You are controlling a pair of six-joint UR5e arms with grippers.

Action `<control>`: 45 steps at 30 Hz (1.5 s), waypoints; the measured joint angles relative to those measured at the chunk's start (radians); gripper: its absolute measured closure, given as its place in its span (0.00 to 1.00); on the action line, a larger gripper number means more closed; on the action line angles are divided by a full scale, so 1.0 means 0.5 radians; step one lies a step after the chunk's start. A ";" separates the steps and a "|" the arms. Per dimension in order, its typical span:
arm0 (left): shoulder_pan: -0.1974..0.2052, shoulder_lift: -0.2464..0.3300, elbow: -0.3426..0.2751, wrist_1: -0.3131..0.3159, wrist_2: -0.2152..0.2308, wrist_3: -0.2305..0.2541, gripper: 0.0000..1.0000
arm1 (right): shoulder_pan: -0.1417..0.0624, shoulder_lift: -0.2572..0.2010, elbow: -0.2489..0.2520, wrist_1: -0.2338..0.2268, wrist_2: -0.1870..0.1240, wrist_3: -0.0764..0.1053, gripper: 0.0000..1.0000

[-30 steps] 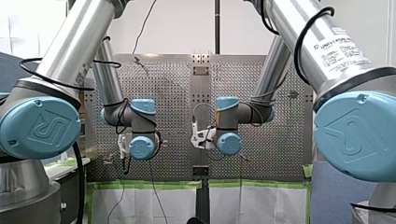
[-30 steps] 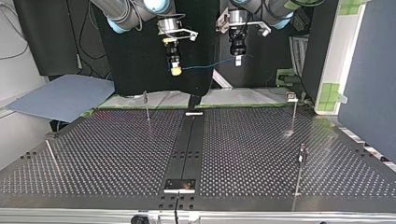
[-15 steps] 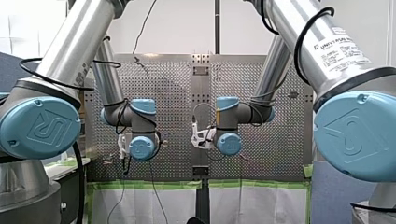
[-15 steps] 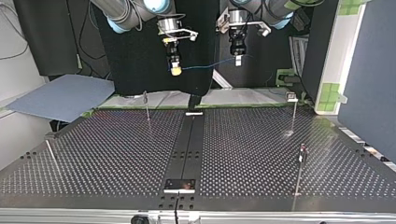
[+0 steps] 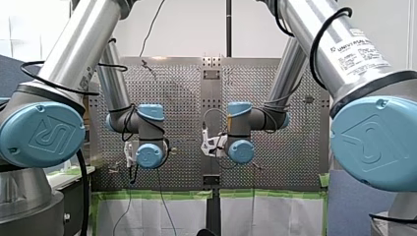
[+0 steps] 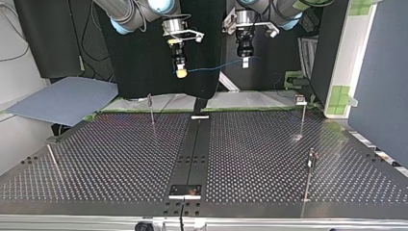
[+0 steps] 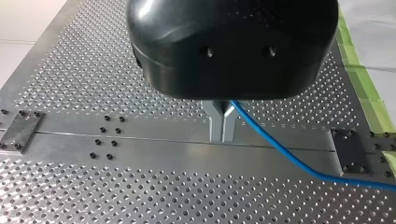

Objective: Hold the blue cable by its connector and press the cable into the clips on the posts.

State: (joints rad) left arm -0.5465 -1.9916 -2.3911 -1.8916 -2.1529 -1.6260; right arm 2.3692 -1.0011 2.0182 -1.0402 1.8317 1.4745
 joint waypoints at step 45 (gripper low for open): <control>0.012 -0.205 -0.022 -0.031 0.018 0.000 0.99 | 0.000 0.000 0.000 0.003 0.003 0.000 1.00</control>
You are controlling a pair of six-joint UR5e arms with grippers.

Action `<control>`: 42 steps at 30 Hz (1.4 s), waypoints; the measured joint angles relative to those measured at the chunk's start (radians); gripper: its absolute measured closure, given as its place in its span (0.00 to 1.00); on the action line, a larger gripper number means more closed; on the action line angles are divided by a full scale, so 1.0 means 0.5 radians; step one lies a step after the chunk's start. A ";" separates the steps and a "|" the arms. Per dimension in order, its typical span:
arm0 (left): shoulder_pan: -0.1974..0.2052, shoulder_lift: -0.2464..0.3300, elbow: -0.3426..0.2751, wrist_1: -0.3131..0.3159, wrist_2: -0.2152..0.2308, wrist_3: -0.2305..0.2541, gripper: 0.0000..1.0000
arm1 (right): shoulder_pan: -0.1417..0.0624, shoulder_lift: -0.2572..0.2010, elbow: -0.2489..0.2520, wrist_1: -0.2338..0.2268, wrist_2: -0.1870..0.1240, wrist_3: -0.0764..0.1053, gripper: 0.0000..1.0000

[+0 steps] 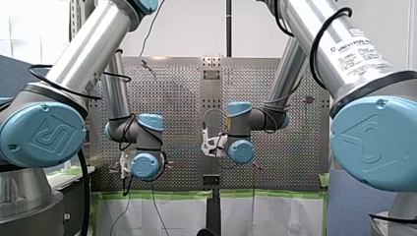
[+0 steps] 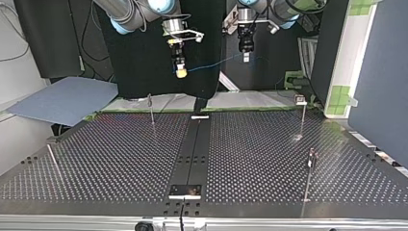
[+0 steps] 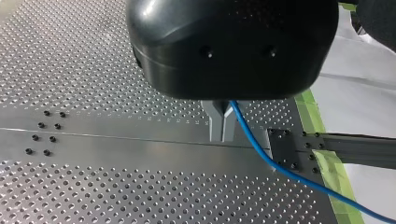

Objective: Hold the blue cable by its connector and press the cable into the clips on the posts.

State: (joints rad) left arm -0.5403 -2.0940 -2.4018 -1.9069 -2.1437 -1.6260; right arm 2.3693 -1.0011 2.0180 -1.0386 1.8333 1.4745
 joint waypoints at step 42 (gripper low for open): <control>0.019 0.212 -0.055 -0.213 -0.027 -0.116 0.99 | -0.043 0.173 0.034 0.393 0.076 0.368 1.00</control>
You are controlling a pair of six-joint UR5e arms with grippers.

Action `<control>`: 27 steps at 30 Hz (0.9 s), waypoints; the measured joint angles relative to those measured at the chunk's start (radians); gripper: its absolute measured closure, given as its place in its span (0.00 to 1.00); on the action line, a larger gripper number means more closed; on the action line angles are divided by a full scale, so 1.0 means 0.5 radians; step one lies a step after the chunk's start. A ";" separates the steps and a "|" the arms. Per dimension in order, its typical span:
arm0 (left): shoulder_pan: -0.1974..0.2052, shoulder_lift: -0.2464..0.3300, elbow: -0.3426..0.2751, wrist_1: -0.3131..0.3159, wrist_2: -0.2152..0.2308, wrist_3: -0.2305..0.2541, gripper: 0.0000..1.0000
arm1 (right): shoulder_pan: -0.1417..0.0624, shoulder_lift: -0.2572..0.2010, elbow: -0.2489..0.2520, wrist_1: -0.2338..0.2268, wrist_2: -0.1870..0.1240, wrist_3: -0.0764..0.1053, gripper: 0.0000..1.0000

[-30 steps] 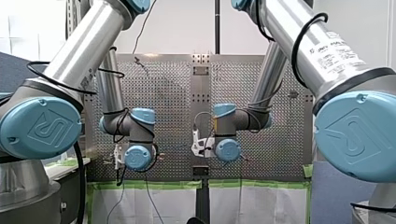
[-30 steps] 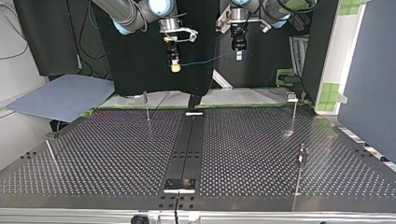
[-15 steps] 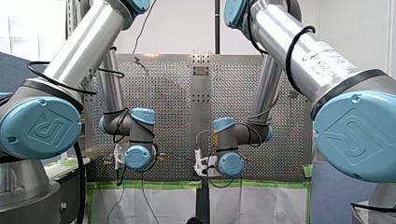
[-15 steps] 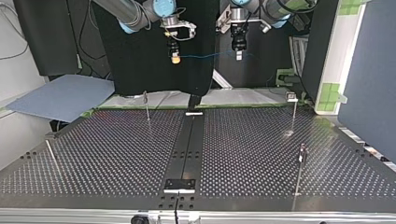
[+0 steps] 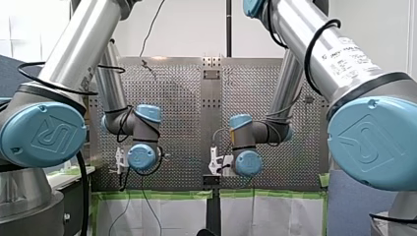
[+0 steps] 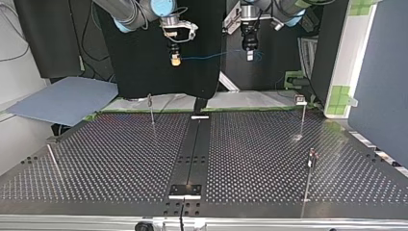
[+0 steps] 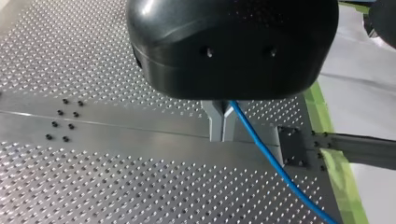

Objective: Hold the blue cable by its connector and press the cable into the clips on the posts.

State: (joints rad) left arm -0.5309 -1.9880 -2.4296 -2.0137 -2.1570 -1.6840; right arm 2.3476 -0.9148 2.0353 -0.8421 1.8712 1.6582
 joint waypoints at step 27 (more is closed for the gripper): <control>0.028 0.432 0.268 -0.432 -0.295 -0.107 0.99 | -0.010 -0.500 -0.286 0.499 -0.297 0.048 1.00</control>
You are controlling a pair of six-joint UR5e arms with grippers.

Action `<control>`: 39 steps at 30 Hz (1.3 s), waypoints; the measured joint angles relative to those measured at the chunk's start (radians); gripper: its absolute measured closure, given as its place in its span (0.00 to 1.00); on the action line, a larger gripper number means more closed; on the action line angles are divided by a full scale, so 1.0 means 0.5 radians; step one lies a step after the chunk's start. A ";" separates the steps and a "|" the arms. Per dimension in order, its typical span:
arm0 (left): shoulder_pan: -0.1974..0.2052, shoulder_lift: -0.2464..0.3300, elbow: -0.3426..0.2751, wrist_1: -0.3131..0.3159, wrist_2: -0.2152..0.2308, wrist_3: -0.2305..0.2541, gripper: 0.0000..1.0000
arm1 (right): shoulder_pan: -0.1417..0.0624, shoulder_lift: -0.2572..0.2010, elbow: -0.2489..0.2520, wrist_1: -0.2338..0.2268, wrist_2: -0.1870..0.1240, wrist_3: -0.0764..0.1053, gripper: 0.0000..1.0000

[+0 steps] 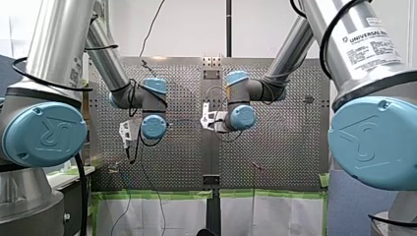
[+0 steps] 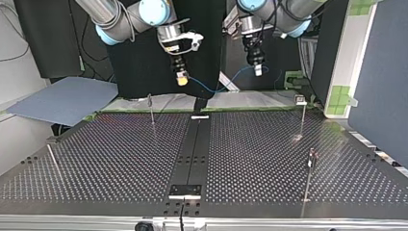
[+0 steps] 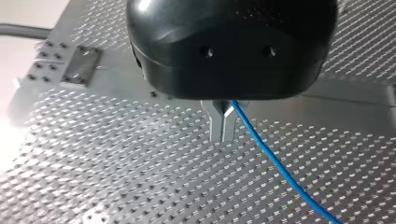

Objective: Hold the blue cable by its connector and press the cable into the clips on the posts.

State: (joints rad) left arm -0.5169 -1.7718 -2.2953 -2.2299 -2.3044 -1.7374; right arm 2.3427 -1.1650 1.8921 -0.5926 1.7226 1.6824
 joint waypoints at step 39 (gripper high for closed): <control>0.085 0.672 0.571 -0.671 -0.148 -0.291 0.99 | 0.023 -0.291 -0.431 0.199 -0.257 0.047 1.00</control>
State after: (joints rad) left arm -0.4742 -1.4356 -2.0096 -2.5655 -2.3782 -1.8828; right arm 2.3543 -1.3103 1.6766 -0.4932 1.5942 1.7060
